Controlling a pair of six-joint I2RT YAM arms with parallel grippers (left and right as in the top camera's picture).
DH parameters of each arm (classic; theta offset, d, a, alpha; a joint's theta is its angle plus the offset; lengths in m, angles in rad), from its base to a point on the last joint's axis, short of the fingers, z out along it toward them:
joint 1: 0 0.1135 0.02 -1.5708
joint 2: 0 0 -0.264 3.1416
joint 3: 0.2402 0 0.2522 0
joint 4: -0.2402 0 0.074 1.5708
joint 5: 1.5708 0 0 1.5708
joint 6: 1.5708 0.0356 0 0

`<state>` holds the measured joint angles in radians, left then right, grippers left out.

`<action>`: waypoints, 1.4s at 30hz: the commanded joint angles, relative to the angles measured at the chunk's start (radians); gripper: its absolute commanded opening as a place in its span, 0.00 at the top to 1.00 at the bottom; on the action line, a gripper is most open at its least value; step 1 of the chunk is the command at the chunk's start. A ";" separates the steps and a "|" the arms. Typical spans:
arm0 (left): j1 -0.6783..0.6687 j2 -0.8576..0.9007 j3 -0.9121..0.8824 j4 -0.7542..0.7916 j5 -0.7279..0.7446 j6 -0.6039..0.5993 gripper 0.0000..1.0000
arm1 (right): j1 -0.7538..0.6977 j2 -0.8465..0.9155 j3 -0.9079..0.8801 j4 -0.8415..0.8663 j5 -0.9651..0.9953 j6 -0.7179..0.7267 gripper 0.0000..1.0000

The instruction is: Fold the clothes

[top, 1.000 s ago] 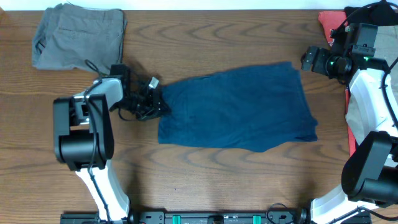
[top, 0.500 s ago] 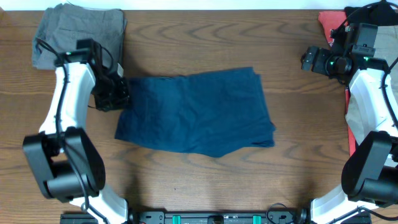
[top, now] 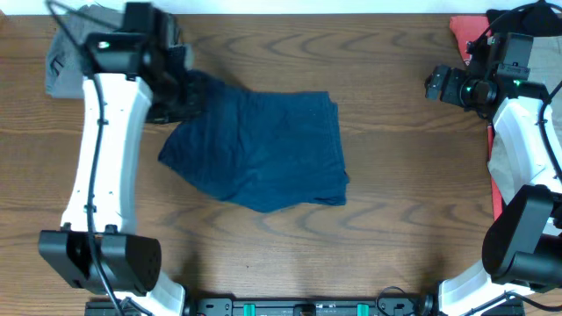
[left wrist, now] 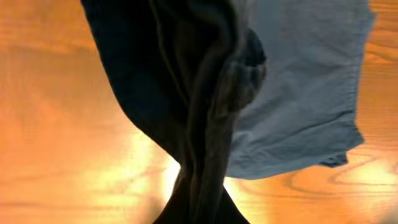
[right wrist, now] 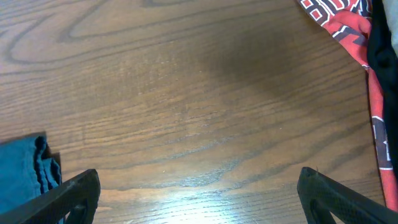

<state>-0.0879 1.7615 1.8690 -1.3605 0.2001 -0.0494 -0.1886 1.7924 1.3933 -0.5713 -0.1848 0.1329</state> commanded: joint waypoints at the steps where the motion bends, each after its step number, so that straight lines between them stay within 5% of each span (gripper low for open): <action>1: -0.066 -0.010 0.020 0.016 -0.036 -0.017 0.94 | -0.006 -0.023 0.015 -0.001 0.002 0.008 0.01; 22: -0.315 0.259 0.016 0.276 0.062 -0.179 0.94 | -0.007 -0.023 0.015 -0.001 0.002 0.008 0.01; 42: -0.438 0.273 -0.003 0.357 0.155 -0.241 0.94 | -0.006 -0.023 0.015 -0.001 0.002 0.008 0.01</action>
<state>-0.5091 2.0388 1.8698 -1.0115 0.3351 -0.2661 -0.1886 1.7924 1.3933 -0.5713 -0.1848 0.1329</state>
